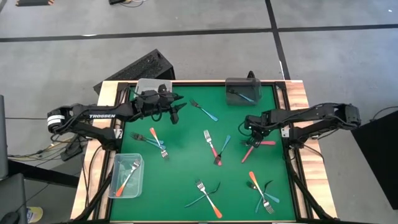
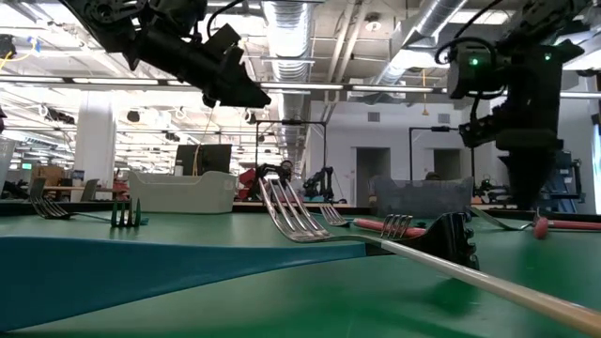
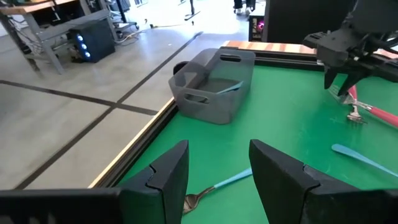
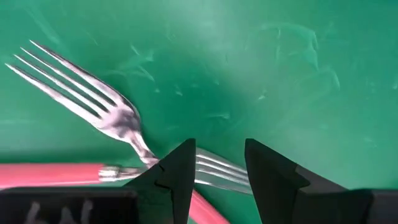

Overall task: Sort silverware by color (type)
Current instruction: Put the blue fork into the black bin

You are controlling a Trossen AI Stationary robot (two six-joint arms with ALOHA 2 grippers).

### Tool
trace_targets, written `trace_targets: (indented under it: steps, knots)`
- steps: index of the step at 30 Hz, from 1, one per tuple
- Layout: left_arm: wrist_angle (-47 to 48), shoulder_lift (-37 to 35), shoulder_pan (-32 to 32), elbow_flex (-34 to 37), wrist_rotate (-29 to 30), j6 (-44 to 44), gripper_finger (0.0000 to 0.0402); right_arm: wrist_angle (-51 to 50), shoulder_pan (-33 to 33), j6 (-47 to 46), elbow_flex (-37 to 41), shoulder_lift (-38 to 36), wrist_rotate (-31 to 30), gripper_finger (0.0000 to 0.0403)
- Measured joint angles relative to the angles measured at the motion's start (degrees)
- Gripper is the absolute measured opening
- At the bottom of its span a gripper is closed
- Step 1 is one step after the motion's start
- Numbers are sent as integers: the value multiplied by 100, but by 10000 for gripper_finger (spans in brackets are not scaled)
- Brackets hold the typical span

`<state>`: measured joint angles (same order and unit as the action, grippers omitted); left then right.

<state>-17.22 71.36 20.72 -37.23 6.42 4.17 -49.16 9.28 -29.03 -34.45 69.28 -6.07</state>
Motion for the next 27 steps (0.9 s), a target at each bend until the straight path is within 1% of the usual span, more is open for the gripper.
trace_targets:
  steps: [3,6,8,12,14,18,23,25,27]
  knots:
    - [31,1,-75,0,70,-14,157,18,-80,-386,-145,-42,-64,164]
    - [29,-1,-129,0,142,-36,157,7,-182,-632,-365,-42,-385,164]
    - [34,0,-169,0,225,-46,157,-44,-241,-545,-454,-44,-453,164]
    - [230,-1,-285,0,248,-60,157,-75,-486,-110,-483,-44,-261,164]
    - [363,1,-366,0,249,-77,157,94,-667,-86,-483,-22,-209,164]
    - [475,1,-571,0,397,-178,157,1089,-974,101,-484,67,-196,164]
    - [461,0,-877,0,491,-195,157,2840,-1078,722,-492,510,-149,164]
    - [470,1,-1023,0,497,-270,157,3428,-1093,1296,-505,807,-20,164]
    - [509,1,-1197,0,509,-344,157,3594,-1178,2001,-505,1111,120,164]
